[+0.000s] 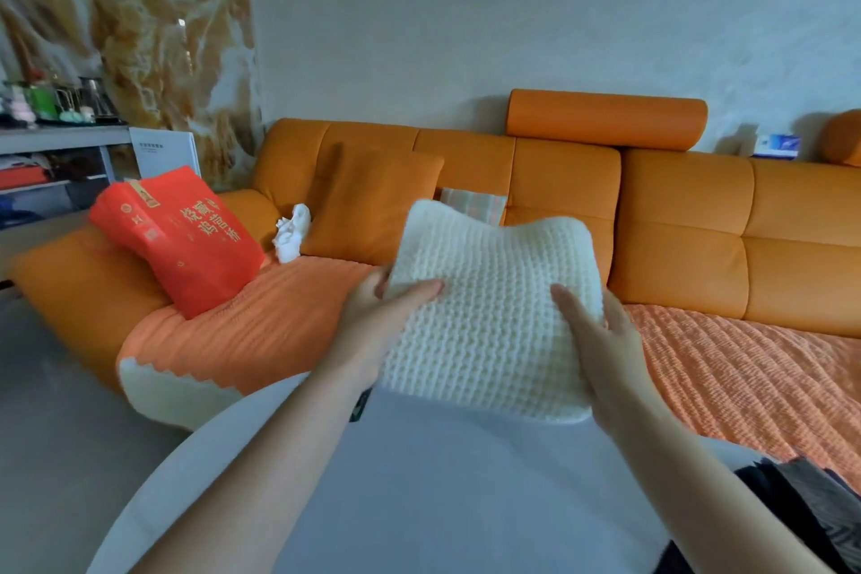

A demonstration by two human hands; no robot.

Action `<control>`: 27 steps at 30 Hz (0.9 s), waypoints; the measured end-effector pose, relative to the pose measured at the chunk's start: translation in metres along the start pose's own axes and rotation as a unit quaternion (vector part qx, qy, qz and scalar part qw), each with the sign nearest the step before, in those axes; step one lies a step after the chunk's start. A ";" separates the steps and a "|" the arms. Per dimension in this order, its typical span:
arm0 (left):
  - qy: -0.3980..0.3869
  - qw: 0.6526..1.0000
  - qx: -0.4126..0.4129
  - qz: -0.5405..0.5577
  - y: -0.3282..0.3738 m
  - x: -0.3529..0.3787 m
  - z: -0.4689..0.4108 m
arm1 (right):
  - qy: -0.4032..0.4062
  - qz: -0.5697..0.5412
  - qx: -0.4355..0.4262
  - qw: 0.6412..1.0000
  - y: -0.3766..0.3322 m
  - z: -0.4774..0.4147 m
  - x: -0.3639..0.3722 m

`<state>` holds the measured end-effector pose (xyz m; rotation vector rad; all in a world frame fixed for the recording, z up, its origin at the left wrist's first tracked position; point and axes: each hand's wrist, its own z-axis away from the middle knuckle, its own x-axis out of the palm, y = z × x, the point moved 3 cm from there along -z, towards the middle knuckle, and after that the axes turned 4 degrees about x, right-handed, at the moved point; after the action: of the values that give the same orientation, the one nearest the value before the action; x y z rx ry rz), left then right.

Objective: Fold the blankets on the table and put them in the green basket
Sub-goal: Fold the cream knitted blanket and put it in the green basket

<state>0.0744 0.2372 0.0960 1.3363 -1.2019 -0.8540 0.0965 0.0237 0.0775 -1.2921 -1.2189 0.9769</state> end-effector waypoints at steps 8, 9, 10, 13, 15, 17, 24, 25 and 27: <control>-0.007 0.998 0.060 0.019 -0.027 0.021 -0.161 | 0.065 -0.006 -0.105 0.992 0.016 -0.144 0.048; 0.002 0.998 0.055 0.010 -0.048 0.020 -0.178 | 0.077 0.015 -0.100 0.992 0.037 -0.162 0.052; 0.017 0.999 0.046 -0.012 -0.071 0.018 -0.192 | 0.090 0.052 -0.084 0.991 0.062 -0.178 0.056; 0.063 0.985 0.015 -0.161 -0.146 0.007 -0.213 | 0.088 0.216 0.039 0.972 0.144 -0.211 0.066; 0.085 0.946 0.026 -0.313 -0.190 0.003 -0.213 | 0.025 0.339 0.143 0.930 0.185 -0.219 0.072; 0.079 0.902 0.084 -0.416 -0.216 0.002 -0.213 | -0.029 0.412 0.174 0.894 0.199 -0.223 0.077; 0.013 0.864 0.074 -0.497 -0.212 0.001 -0.214 | -0.056 0.442 0.164 0.880 0.191 -0.219 0.076; 0.010 0.874 0.069 -0.482 -0.207 0.001 -0.211 | -0.051 0.443 0.161 0.881 0.187 -0.217 0.075; 0.023 0.896 0.066 -0.439 -0.192 -0.002 -0.204 | -0.047 0.442 0.134 0.886 0.173 -0.212 0.074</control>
<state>0.3037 0.2693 -0.0616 2.0428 -0.5771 -1.3640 0.3362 0.0774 -0.0637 -1.6019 -0.4779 1.7986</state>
